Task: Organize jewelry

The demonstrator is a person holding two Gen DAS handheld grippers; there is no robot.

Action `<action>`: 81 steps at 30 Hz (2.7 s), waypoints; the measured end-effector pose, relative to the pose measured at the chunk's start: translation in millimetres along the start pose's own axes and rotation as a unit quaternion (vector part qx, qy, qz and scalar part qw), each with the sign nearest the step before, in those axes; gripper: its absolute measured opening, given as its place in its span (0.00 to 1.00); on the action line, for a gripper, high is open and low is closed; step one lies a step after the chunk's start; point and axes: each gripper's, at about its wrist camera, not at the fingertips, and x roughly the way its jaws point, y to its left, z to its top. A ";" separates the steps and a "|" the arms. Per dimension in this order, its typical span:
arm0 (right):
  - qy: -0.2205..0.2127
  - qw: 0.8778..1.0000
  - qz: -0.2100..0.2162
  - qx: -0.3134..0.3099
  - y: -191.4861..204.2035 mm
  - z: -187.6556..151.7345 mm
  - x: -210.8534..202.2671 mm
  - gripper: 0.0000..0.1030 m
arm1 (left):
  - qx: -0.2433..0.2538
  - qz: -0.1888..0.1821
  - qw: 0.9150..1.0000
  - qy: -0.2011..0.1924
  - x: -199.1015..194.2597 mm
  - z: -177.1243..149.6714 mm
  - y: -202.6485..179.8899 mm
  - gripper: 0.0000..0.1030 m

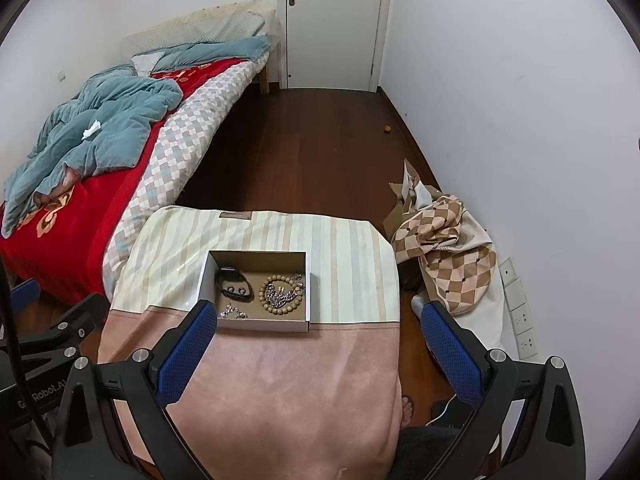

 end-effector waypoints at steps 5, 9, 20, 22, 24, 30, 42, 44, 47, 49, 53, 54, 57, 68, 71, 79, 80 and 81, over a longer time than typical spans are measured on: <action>0.003 1.000 0.002 -0.001 0.3 -1.0 1.7 1.00 | 0.003 -0.007 1.000 0.003 3.0 0.1 -0.3 1.00; 0.005 1.000 0.002 -0.002 0.6 -1.7 1.4 1.00 | 0.002 -0.009 1.000 0.007 3.9 -3.2 0.3 1.00; 0.012 1.000 0.002 -0.004 0.0 -8.1 1.9 1.00 | 0.006 -0.012 1.000 0.011 2.2 -9.2 0.0 1.00; 0.013 1.000 0.001 -0.005 -0.2 -8.1 1.9 1.00 | 0.006 -0.013 1.000 0.011 2.2 -9.5 -0.1 1.00; 0.012 1.000 0.001 -0.005 -0.4 -8.4 1.1 1.00 | 0.006 -0.014 1.000 0.010 1.8 -9.7 -0.1 1.00; 0.012 1.000 0.001 -0.004 -1.4 -9.0 0.8 1.00 | 0.006 -0.013 1.000 0.010 1.7 -9.8 -0.2 1.00; 0.012 1.000 0.001 -0.005 -1.3 -9.2 0.8 1.00 | 0.006 -0.010 1.000 0.006 -1.3 -7.1 -0.3 1.00; 0.013 1.000 0.002 -0.003 -1.6 -9.2 0.8 1.00 | 0.007 -0.009 1.000 0.005 -1.7 -6.9 -0.4 1.00; 0.013 1.000 0.003 -0.003 -2.5 -8.8 0.7 1.00 | 0.007 -0.010 1.000 0.006 -1.5 -7.2 -0.5 1.00; 0.013 1.000 0.002 -0.003 -2.4 -9.2 0.4 1.00 | 0.007 -0.009 1.000 0.005 -2.0 -6.9 -0.1 1.00; 0.013 1.000 0.003 -0.003 -3.1 -9.0 0.6 1.00 | 0.008 -0.008 1.000 0.004 -3.8 -4.4 -1.2 1.00; 0.014 1.000 0.003 -0.003 -3.1 -9.1 0.6 1.00 | 0.008 -0.008 1.000 0.004 -4.0 -3.4 -1.2 1.00; 0.013 1.000 0.004 -0.003 -3.2 -9.2 0.4 1.00 | 0.008 -0.008 1.000 0.004 -3.9 -3.6 -1.1 1.00; 0.017 1.000 0.003 -0.003 -1.9 -11.0 -0.6 1.00 | 0.007 -0.011 1.000 0.004 -6.4 -1.8 -1.3 1.00; 0.018 1.000 0.003 -0.003 -1.9 -10.4 0.3 1.00 | 0.007 -0.011 1.000 0.005 -7.0 -0.9 -2.0 1.00; 0.020 1.000 0.003 -0.003 -2.1 -11.2 2.7 1.00 | 0.006 -0.011 1.000 0.005 -5.5 -5.6 1.0 1.00; 0.021 1.000 0.004 -0.003 -2.5 -11.4 3.7 1.00 | 0.005 -0.011 1.000 0.003 -5.9 -5.8 1.7 1.00; 0.021 1.000 0.004 -0.003 -2.4 -11.8 3.6 1.00 | 0.005 -0.012 1.000 0.003 -5.8 -5.7 2.2 1.00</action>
